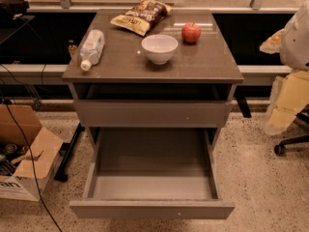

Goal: Place blue plastic bottle into middle drawer

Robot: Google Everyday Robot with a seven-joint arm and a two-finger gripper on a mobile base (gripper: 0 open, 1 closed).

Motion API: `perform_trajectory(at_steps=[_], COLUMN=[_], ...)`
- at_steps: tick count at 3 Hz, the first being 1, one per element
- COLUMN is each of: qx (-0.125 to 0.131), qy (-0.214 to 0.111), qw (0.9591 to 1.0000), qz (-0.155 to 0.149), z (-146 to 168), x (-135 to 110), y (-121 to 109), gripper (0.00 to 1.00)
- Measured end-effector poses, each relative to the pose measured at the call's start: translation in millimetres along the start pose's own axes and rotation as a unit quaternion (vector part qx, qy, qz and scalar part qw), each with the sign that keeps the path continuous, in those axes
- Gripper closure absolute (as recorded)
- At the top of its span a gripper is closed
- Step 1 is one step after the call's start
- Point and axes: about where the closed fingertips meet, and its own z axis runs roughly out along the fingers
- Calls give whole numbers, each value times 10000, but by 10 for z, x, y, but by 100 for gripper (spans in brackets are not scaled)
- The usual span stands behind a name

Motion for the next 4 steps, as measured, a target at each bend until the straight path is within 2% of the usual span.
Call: perform_trajectory(at_steps=[1,3,4], qx=[0,44,4], qy=[-1,-712,-1134], qw=[10000,9974,9935], qz=[0,41,93], z=[0,107,200], x=[-1,-428,-653], y=[0,-66,-121], gripper=[0,0,0])
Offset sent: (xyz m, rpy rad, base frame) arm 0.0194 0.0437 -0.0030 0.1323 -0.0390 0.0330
